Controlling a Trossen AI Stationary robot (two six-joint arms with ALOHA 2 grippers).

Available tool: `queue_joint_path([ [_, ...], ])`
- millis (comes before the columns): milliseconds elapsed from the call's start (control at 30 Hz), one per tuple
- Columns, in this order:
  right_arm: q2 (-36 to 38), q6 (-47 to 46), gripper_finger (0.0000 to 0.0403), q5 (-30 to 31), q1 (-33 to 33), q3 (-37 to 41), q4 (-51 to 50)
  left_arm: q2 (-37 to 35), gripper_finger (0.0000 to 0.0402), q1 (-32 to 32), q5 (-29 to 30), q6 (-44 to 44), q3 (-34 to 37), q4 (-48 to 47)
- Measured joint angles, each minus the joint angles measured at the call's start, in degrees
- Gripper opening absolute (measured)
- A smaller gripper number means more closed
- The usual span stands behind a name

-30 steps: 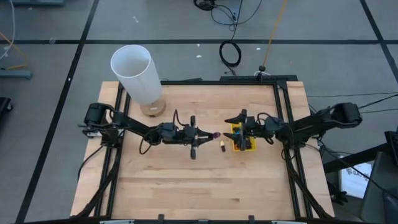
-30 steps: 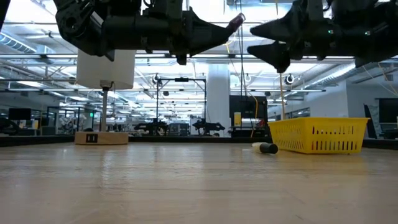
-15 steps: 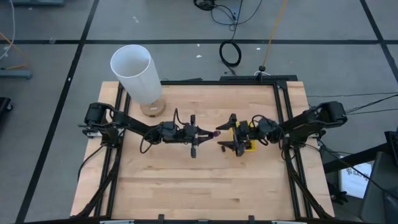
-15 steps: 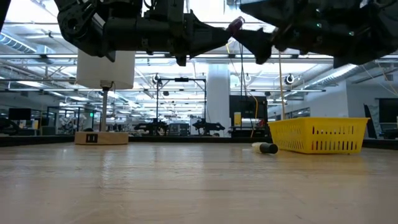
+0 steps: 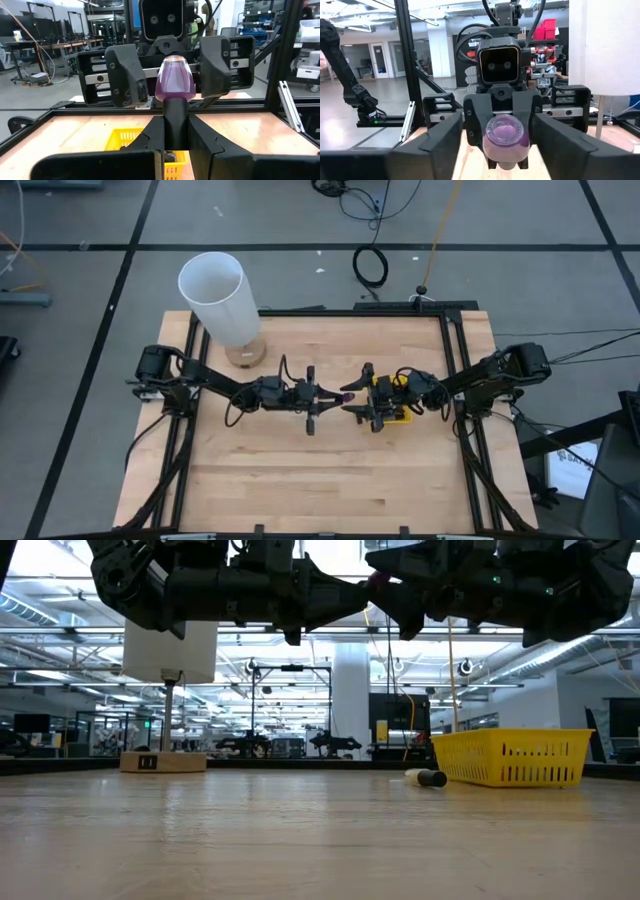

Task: Pick & Place Nail Polish
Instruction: Put the dark violet nail polish into the yellow bin

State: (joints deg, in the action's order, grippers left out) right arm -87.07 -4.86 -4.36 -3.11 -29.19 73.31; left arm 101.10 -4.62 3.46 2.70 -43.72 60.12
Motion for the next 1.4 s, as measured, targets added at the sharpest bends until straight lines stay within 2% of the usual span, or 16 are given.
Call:
queue_joint_path([
  [233, 0.01, 0.18, 0.0112, -0.10, 0.04, 0.00, -0.23, 0.00, 0.0038, -0.02, -0.40, -0.21, 0.00, 0.02],
  [500, 0.14, 0.35, 0.0109, -0.13, 0.04, 0.00, -1.63, 0.00, 0.0038, -0.02, -0.42, -0.48, 0.04, -0.25],
  [567, 1.01, 0.32, 0.0109, -0.15, 0.08, 0.00, -2.93, 0.00, 0.0053, -0.02, -0.41, -0.63, 0.02, -0.49],
  [633, 2.87, 0.20, 0.0109, -0.19, 0.47, 0.00, -5.96, -0.01, 0.0084, -0.30, 0.45, -1.04, -0.10, -1.72],
  [833, 14.76, 0.95, 0.0109, 1.49, 1.64, 0.07, -22.88, -0.04, 0.0195, -1.84, 5.18, -1.53, -0.02, -7.06],
  [1000, 25.46, 0.08, 0.0109, 3.06, 1.55, 0.05, -39.99, -0.04, 0.0261, -2.53, 5.58, -1.70, -0.02, -8.24],
  [1100, 30.52, -3.18, 0.0109, 5.48, 1.36, 0.04, -53.23, -0.04, 0.0283, -2.54, 5.60, -1.76, -0.02, -9.30],
  [1267, 35.21, -8.82, 0.0109, 13.61, 1.14, 0.06, -72.14, -0.04, 0.0295, -2.18, 5.62, -3.20, -0.02, -11.24],
  [1400, 35.96, -13.83, 0.0109, 16.10, 1.25, 1.68, -78.72, -0.04, 0.0290, -2.05, 5.66, -3.15, -0.02, -11.67],
])
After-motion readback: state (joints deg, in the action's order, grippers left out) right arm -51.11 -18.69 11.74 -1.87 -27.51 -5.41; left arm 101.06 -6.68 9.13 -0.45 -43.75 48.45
